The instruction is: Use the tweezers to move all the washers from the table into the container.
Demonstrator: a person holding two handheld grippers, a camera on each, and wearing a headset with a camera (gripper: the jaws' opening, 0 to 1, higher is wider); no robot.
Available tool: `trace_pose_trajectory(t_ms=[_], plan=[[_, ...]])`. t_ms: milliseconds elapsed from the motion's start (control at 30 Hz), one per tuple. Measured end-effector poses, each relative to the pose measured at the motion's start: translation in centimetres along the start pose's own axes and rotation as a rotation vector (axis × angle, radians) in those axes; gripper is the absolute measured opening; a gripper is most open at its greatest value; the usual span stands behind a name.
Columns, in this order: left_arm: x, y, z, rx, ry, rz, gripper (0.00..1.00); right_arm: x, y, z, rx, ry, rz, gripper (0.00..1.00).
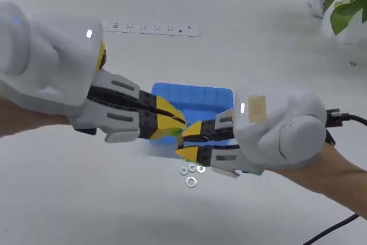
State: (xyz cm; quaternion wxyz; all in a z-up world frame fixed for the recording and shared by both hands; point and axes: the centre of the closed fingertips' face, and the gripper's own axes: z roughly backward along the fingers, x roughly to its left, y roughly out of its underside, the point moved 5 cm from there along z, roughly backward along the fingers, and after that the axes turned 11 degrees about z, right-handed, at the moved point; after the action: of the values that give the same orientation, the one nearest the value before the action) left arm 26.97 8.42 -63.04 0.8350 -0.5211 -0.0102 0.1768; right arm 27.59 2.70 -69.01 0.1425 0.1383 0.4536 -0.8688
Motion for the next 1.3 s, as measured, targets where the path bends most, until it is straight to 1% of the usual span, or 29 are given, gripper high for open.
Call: trace_pose_trajectory(t_ms=[100,167,267,333,467,567,600,967,1100,1133,1167,1300], plan=[[-0.3,0.6,-0.2,0.004,0.007,0.02,0.05,0.8,0.1,-0.2,0.008,-0.014,0.012,0.11],[-0.5,0.8,-0.3,0.008,0.013,0.005,0.05,1.0,0.3,-0.3,0.01,-0.013,0.012,0.11],[-0.7,1.5,-0.8,0.012,0.033,-0.005,0.05,1.6,0.8,-0.5,0.017,-0.018,0.003,0.11],[-0.8,1.8,-1.1,0.007,0.041,0.0,0.05,1.9,1.1,-0.5,0.025,-0.023,0.0,0.11],[-1.3,2.7,-2.0,0.014,0.056,-0.006,0.05,2.7,2.0,-0.5,0.037,-0.04,-0.017,0.11],[-1.3,3.2,-2.4,0.019,0.062,-0.008,0.05,3.2,2.5,-0.6,0.044,-0.049,-0.025,0.11],[-1.2,3.3,-2.5,0.02,0.063,0.003,0.05,3.3,2.6,-0.7,0.047,-0.05,-0.028,0.11],[-0.5,4.0,-3.4,0.025,0.065,0.033,0.05,3.2,3.6,-1.1,0.055,-0.051,-0.055,0.11],[-0.2,4.5,-3.8,0.041,0.064,0.032,0.05,3.2,4.0,-1.3,0.054,-0.051,-0.071,0.11],[-0.1,4.6,-3.9,0.042,0.063,0.028,0.05,3.2,4.0,-1.4,0.054,-0.051,-0.071,0.11],[-0.1,4.4,-3.8,0.032,0.066,0.031,0.05,3.2,4.0,-1.4,0.05,-0.052,-0.075,0.11],[0.0,4.5,-3.7,0.035,0.071,0.041,0.05,3.1,4.0,-1.4,0.045,-0.053,-0.079,0.11]])
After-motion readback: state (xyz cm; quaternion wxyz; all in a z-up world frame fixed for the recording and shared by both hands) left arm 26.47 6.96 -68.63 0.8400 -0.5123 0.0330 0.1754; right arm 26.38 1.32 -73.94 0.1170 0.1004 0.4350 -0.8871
